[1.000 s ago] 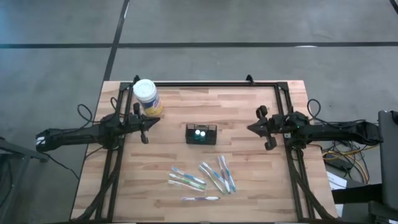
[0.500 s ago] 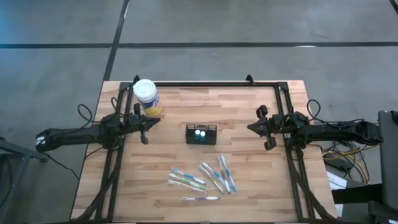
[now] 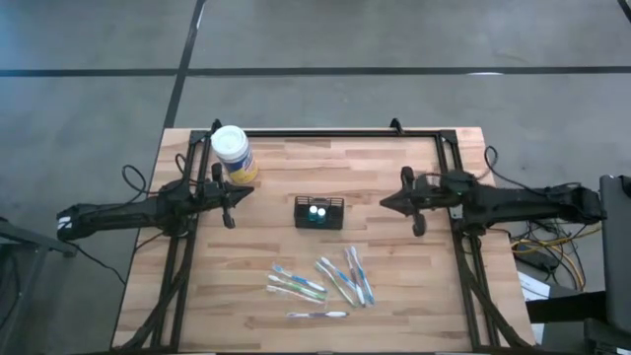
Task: Pick & Place toothbrushing station
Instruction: Put the right blue toothbrush into the mesh organizer
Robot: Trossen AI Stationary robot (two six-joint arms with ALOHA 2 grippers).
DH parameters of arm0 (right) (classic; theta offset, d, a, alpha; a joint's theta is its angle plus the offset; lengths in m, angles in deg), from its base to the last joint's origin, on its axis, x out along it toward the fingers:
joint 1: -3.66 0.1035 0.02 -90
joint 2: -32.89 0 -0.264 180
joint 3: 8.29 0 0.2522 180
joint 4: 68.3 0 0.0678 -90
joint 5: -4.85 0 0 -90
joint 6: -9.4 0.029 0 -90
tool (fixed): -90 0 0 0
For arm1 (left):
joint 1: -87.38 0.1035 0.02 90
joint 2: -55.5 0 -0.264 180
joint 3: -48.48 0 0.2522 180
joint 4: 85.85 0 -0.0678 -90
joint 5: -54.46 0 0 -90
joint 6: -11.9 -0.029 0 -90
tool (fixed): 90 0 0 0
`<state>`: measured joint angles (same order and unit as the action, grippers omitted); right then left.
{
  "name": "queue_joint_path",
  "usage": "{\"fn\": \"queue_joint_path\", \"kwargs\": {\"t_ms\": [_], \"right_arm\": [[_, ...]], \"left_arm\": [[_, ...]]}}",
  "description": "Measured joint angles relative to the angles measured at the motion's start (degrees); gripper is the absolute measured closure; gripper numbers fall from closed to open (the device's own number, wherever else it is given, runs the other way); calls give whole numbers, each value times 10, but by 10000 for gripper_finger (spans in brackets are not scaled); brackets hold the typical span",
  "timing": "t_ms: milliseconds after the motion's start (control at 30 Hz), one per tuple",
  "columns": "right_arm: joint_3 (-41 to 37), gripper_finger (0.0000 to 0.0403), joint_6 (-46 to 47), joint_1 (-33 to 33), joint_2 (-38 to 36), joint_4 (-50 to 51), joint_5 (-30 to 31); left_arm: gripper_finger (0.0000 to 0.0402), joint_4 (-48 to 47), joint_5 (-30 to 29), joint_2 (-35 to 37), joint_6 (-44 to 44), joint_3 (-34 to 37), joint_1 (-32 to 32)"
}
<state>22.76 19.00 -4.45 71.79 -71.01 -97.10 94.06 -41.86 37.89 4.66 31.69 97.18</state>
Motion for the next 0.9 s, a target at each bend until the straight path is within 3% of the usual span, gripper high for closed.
{"fn": "queue_joint_path", "kwargs": {"t_ms": [133,233,567,700,900], "right_arm": [[155,390,-10,54,67,271,100],[259,390,25,104,137,403,148],[528,380,197,211,415,676,152],[604,334,218,238,505,740,150],[665,240,244,254,598,751,147]], "left_arm": [[394,0,0,0,0,0,0],[394,0,0,0,1,0,0],[394,-32,0,0,7,1,0],[394,-53,1,0,14,0,0],[394,-63,1,0,15,0,0]]}}
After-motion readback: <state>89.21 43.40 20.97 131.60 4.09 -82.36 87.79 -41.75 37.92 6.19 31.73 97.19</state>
